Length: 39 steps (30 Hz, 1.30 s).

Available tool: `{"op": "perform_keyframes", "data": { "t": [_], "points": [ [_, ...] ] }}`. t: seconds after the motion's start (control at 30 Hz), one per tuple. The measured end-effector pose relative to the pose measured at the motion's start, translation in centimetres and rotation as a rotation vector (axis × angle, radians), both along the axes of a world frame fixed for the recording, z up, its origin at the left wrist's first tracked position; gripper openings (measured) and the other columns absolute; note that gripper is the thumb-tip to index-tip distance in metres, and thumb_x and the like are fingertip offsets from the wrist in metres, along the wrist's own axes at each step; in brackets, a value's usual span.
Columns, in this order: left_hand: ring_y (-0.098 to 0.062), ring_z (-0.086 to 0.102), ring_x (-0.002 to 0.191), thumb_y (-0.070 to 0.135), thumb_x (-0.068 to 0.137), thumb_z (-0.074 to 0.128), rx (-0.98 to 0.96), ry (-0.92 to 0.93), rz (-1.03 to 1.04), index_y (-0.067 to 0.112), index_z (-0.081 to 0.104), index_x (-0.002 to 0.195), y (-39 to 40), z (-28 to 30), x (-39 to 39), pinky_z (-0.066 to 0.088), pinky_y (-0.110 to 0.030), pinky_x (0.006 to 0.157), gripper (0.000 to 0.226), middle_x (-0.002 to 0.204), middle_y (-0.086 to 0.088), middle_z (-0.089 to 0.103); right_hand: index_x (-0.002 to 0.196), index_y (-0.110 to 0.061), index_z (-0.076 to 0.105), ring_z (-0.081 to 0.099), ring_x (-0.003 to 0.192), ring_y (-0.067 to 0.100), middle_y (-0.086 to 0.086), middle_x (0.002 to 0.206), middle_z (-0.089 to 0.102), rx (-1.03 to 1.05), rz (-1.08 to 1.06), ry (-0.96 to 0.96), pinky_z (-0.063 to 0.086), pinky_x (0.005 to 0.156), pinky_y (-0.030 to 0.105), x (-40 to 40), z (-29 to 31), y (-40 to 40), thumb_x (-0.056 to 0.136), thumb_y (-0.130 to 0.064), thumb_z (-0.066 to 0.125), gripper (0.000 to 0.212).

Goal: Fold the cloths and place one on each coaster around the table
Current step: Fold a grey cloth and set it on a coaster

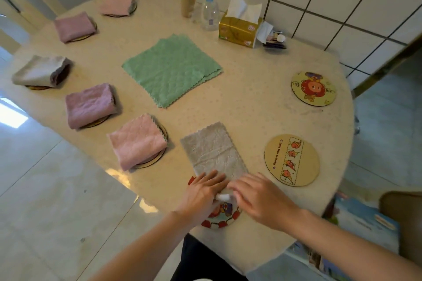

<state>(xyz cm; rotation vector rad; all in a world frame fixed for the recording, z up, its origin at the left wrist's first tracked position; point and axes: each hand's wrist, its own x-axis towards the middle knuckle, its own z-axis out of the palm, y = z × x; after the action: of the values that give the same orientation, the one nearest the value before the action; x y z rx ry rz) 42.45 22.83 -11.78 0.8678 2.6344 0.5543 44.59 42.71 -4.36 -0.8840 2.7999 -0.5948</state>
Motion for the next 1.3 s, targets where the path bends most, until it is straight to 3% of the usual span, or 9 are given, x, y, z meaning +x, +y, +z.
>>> {"op": "perform_keyframes", "data": {
  "t": [0.1,0.23,0.4,0.57,0.67,0.77,0.97,1.13,1.3],
  "points": [
    [-0.020,0.044,0.134,0.039,0.081,0.065,-0.082,0.152,-0.118,0.030,0.054,0.134,-1.9,-0.8,0.3,0.040,-0.043,0.107,0.055,0.142,0.008,0.050,0.130,-0.016,0.050,0.057,0.115,0.013,0.000,0.127,0.059,0.197,0.018,0.041,0.045,0.100,0.030,-0.9,-2.3,3.4,0.074,0.004,0.064,0.061],
    [-0.017,0.050,0.129,0.050,0.086,0.037,-0.097,0.177,-0.096,0.032,0.057,0.131,-2.9,-0.4,0.6,0.046,-0.038,0.102,0.053,0.137,0.009,0.055,0.146,-0.015,0.028,0.036,0.136,0.020,0.004,0.150,0.035,0.425,0.132,0.109,0.029,0.108,0.037,-1.6,-4.4,4.8,0.058,0.020,0.048,0.097],
    [-0.010,0.022,0.144,0.046,0.095,0.045,0.075,-0.056,-0.087,0.032,0.037,0.145,-4.9,-0.8,0.6,0.016,-0.034,0.118,0.052,0.152,0.011,0.032,0.144,-0.016,0.034,0.041,0.133,0.020,0.004,0.148,0.039,0.389,0.304,0.070,0.042,0.104,0.036,-2.1,-5.7,3.9,0.064,0.009,0.059,0.088],
    [0.005,0.025,0.138,0.032,0.096,0.052,0.210,-0.194,0.032,0.029,0.050,0.137,-5.7,-0.4,0.5,0.018,-0.015,0.115,0.042,0.144,0.018,0.040,0.137,-0.023,0.045,0.043,0.130,0.009,-0.008,0.143,0.044,0.226,0.261,-0.050,0.037,0.108,0.034,-2.7,-6.2,3.9,0.080,-0.011,0.063,0.062],
    [-0.010,0.065,0.087,0.031,0.096,0.052,0.241,-0.363,0.393,0.014,0.071,0.099,-4.7,0.6,-0.3,0.053,-0.030,0.080,0.025,0.098,0.002,0.071,0.130,-0.028,0.053,0.046,0.116,-0.007,-0.021,0.128,0.050,0.014,-0.024,-0.352,0.032,0.111,0.029,-3.5,-5.2,3.2,0.093,-0.020,0.040,0.040],
    [-0.015,0.042,0.050,0.034,0.094,0.055,0.378,-0.480,0.774,0.013,0.055,0.062,-2.9,2.2,-2.4,0.033,-0.029,0.048,0.038,0.055,0.001,0.049,0.091,-0.026,0.065,0.054,0.059,-0.002,-0.007,0.081,0.067,-0.272,-0.378,-0.475,0.054,0.063,0.034,-5.3,-4.3,1.3,0.098,-0.026,0.044,0.022],
    [-0.021,0.058,0.065,0.032,0.095,0.054,0.587,-0.544,1.082,0.007,0.064,0.086,-1.5,2.0,-6.2,0.049,-0.034,0.052,0.029,0.075,-0.009,0.062,0.089,-0.020,0.056,0.061,0.073,0.015,-0.003,0.080,0.063,-0.385,-0.651,-0.479,0.045,0.057,0.026,-9.6,-4.5,-1.7,0.094,-0.035,0.050,0.017],
    [-0.026,0.066,0.077,0.036,0.094,0.055,0.516,-0.524,1.079,0.008,0.067,0.087,-1.6,0.6,-6.8,0.054,-0.042,0.064,0.032,0.086,-0.014,0.070,0.081,-0.019,0.048,0.044,0.052,0.009,-0.005,0.064,0.051,-0.205,-0.732,-0.453,0.033,0.048,0.022,-10.8,-6.2,-2.4,0.097,-0.027,0.045,0.018],
    [-0.017,0.050,0.058,0.044,0.093,0.054,0.368,-0.444,1.028,0.004,0.061,0.075,-1.9,0.1,-6.3,0.037,-0.031,0.052,0.044,0.068,-0.011,0.062,0.080,-0.018,0.048,0.042,0.051,0.008,-0.004,0.064,0.050,-0.154,-0.787,-0.464,0.032,0.046,0.022,-10.1,-6.9,-2.0,0.098,-0.024,0.043,0.019]
  ]
}}
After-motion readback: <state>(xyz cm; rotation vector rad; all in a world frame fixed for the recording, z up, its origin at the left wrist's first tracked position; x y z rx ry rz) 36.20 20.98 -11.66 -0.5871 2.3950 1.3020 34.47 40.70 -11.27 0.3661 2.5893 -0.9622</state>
